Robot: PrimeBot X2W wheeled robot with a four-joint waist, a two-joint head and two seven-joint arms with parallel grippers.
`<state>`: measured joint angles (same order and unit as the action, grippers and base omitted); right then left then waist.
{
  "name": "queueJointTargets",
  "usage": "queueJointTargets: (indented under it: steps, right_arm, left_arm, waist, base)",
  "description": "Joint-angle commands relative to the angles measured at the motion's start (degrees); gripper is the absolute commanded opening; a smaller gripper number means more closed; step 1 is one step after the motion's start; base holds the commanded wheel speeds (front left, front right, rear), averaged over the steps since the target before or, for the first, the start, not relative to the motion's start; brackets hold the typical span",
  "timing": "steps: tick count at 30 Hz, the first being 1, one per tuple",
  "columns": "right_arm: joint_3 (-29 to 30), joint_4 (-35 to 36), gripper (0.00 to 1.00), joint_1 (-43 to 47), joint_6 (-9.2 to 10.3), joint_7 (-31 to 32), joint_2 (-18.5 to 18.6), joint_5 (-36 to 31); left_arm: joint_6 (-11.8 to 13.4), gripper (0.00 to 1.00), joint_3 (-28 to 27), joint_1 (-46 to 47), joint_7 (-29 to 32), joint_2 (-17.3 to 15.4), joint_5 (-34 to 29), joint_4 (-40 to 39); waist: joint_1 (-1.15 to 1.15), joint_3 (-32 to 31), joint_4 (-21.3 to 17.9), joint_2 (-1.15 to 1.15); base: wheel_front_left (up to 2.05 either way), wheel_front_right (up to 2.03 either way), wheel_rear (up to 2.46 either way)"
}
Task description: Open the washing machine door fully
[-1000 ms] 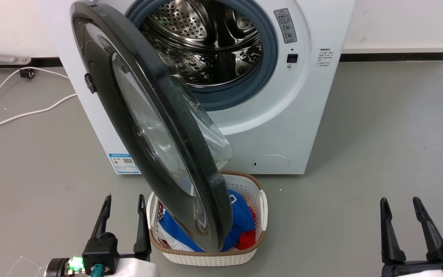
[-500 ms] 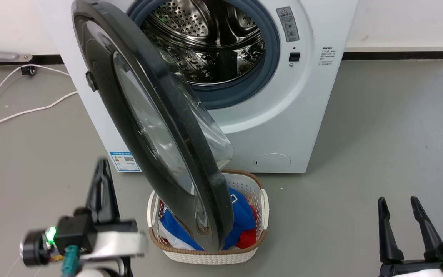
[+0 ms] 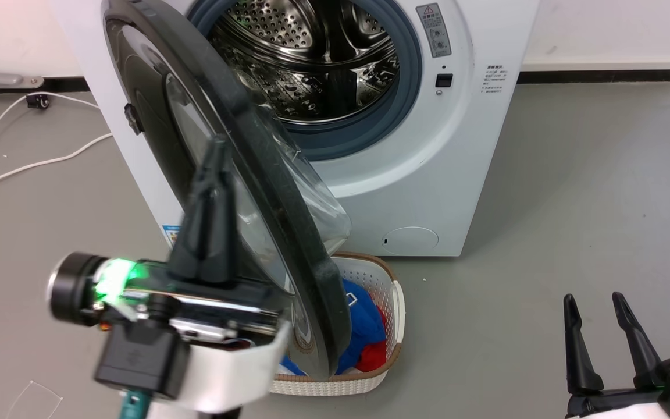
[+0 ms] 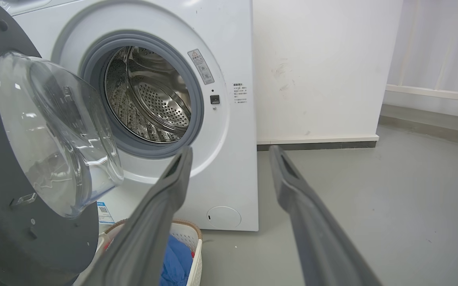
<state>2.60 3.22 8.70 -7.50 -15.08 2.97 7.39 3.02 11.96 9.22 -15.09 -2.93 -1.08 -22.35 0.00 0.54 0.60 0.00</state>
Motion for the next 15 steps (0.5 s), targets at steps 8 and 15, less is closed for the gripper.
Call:
queueJointTargets:
  steps: [8,15]
  right_arm:
    - [-0.8,-0.5,1.0,-0.7,0.01,-0.1,-0.2,-0.6]
    - [-1.4,-0.7,1.0,-0.9,0.01,-0.1,-0.2,-0.8]
  left_arm:
    - [-1.9,0.0,11.9,3.0,-0.1,0.1,-0.4,-0.6]
    - [-2.1,0.0,19.9,4.0,-0.1,0.0,0.3,1.5]
  waist:
    - [0.0,0.3,-0.3,0.0]
    - [0.0,0.6,-0.1,0.0]
  base:
    - [0.0,0.0,0.0]
    - [0.0,0.0,0.0]
